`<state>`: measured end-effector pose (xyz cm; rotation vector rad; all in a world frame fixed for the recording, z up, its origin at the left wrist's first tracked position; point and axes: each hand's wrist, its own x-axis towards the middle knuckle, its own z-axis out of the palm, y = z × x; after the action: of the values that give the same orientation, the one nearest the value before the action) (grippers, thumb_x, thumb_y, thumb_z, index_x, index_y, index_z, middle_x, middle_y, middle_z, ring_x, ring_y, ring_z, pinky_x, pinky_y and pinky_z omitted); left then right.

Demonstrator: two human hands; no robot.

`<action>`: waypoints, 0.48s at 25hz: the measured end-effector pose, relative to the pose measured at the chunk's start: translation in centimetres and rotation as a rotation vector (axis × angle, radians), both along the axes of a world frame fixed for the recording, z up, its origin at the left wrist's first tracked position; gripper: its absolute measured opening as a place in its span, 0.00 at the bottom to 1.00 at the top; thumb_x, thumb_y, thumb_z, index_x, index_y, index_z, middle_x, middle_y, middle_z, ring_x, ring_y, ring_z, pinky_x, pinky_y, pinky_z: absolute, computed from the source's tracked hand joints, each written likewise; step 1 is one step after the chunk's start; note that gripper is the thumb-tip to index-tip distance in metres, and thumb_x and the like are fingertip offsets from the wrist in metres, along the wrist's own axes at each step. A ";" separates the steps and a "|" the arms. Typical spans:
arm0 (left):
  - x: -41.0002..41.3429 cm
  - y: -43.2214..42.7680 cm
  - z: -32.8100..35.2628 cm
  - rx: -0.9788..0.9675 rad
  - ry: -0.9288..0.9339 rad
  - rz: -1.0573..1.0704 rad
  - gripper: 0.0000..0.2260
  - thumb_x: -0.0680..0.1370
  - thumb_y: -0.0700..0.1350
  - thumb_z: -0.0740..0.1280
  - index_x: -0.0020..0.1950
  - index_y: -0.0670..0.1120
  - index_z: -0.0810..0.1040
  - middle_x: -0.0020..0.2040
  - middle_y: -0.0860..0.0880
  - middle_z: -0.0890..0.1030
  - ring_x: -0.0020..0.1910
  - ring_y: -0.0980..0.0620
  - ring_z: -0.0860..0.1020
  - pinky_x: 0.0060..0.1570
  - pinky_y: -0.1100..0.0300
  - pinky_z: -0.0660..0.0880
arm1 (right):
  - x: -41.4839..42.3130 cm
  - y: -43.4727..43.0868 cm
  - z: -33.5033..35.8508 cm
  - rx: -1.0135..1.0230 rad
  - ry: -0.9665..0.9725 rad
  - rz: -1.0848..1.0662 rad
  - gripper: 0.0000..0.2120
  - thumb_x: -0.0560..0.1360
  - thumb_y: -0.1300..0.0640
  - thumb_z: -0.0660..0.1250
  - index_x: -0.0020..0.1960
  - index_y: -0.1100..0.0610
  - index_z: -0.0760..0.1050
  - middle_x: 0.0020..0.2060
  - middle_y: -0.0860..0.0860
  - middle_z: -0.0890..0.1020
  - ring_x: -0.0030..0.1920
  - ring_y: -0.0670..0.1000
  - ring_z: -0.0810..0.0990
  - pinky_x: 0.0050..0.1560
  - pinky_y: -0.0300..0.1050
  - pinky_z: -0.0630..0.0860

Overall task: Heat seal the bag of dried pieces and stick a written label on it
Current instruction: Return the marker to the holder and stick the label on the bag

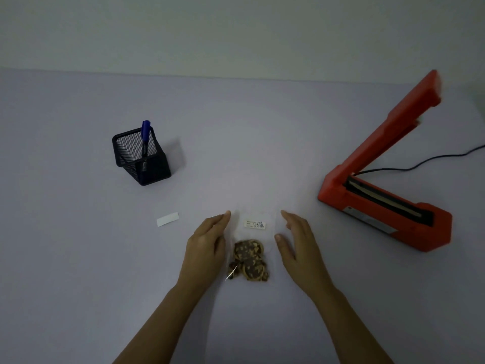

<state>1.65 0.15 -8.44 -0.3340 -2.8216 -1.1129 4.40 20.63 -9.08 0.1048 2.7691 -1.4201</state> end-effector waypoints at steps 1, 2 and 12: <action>0.9 0.0 0.4 -0.014 -0.017 0.007 0.17 0.74 0.36 0.61 0.63 0.39 0.75 0.56 0.40 0.80 0.52 0.46 0.79 0.56 0.63 0.73 | 1.0 -0.4 0.5 -0.009 -0.053 -0.039 0.23 0.77 0.52 0.61 0.70 0.52 0.60 0.63 0.47 0.67 0.64 0.48 0.68 0.65 0.46 0.69; 1.8 0.1 0.7 -0.024 -0.051 0.022 0.17 0.76 0.38 0.61 0.64 0.39 0.74 0.56 0.40 0.80 0.51 0.45 0.80 0.53 0.60 0.75 | 2.0 -1.0 1.0 -0.015 -0.114 -0.091 0.26 0.75 0.51 0.63 0.71 0.53 0.59 0.64 0.49 0.66 0.63 0.49 0.69 0.64 0.47 0.70; 3.8 3.2 2.2 0.044 -0.380 0.218 0.17 0.75 0.49 0.67 0.62 0.45 0.75 0.43 0.50 0.76 0.41 0.54 0.75 0.36 0.75 0.66 | 2.9 -3.0 2.1 -0.233 -0.335 -0.120 0.30 0.69 0.60 0.72 0.68 0.57 0.65 0.48 0.51 0.78 0.43 0.43 0.78 0.41 0.27 0.73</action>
<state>5.46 3.32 -6.26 0.2091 -3.0437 -1.3047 7.25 17.68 -6.94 0.4628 2.3483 -1.5726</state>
